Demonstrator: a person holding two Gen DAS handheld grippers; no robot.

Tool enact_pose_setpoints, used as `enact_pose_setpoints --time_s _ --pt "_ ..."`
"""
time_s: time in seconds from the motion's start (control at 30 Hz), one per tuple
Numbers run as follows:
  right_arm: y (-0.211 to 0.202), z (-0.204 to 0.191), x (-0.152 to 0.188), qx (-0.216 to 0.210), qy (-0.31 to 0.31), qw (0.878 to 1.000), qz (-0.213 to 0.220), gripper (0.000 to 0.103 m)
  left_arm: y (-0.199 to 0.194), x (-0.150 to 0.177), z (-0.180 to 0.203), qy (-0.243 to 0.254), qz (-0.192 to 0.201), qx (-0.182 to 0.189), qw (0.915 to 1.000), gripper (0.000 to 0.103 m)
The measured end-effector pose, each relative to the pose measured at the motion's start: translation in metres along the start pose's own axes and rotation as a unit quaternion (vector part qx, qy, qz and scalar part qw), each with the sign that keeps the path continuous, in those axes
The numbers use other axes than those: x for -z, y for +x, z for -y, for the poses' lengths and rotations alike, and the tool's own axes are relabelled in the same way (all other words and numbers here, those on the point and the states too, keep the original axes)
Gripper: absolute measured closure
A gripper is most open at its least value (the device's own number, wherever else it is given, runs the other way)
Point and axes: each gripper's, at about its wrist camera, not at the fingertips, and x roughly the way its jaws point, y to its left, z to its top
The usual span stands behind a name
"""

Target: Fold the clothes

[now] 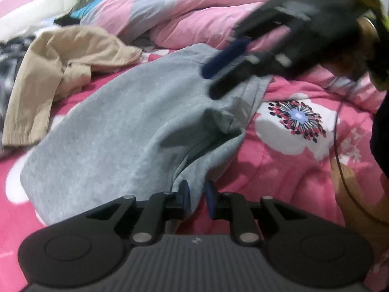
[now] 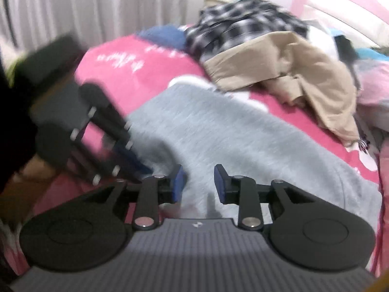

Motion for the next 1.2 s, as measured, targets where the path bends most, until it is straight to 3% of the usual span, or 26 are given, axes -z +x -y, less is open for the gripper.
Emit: enact_pose_setpoints --time_s 0.1,0.2,0.23,0.27,0.3,0.43,0.53,0.7,0.87,1.0,1.07,1.2 --pt "0.025 0.016 -0.009 -0.038 0.037 0.999 -0.009 0.069 0.005 -0.001 0.012 0.026 0.004 -0.015 0.9995 0.085" --pt "0.056 0.015 -0.01 -0.081 0.033 0.995 -0.046 0.071 0.006 -0.001 0.02 0.035 0.005 -0.031 0.9989 0.085" --pt "0.066 0.014 -0.008 -0.091 0.031 0.993 -0.062 0.073 0.006 -0.001 0.021 0.037 0.006 -0.036 0.9986 0.085" --pt "0.073 0.014 -0.007 -0.087 0.032 0.993 -0.074 0.091 0.003 -0.002 0.024 0.042 0.01 -0.042 0.9982 0.085" --pt "0.08 0.014 -0.005 -0.083 0.034 0.992 -0.086 0.094 -0.001 -0.003 0.026 0.047 0.014 -0.047 0.9977 0.084" --pt "0.081 0.03 -0.011 -0.096 0.098 0.988 -0.075 0.095 -0.019 -0.006 0.04 0.079 0.044 -0.029 0.9955 0.076" --pt "0.083 0.034 -0.009 -0.104 0.125 0.984 -0.078 0.095 -0.012 -0.009 0.047 0.085 0.042 -0.004 0.9954 0.075" --pt "0.07 0.04 -0.007 -0.116 0.155 0.979 -0.057 0.097 0.021 -0.007 0.032 0.046 0.016 -0.032 0.9983 0.079" --pt "0.044 0.03 -0.007 -0.118 0.107 0.987 -0.012 0.097 0.032 -0.007 0.017 0.002 0.021 -0.039 0.999 0.082" --pt "0.044 0.027 0.007 -0.116 0.105 0.988 -0.02 0.094 0.034 -0.004 0.018 -0.011 0.025 -0.054 0.9982 0.081" --pt "0.03 0.028 0.012 -0.117 0.103 0.988 0.004 0.094 0.032 -0.005 0.015 -0.027 0.026 -0.057 0.9977 0.081" --pt "0.018 0.02 0.015 -0.086 0.05 0.995 0.001 0.094 0.034 -0.005 0.017 -0.028 0.027 -0.07 0.9968 0.081"
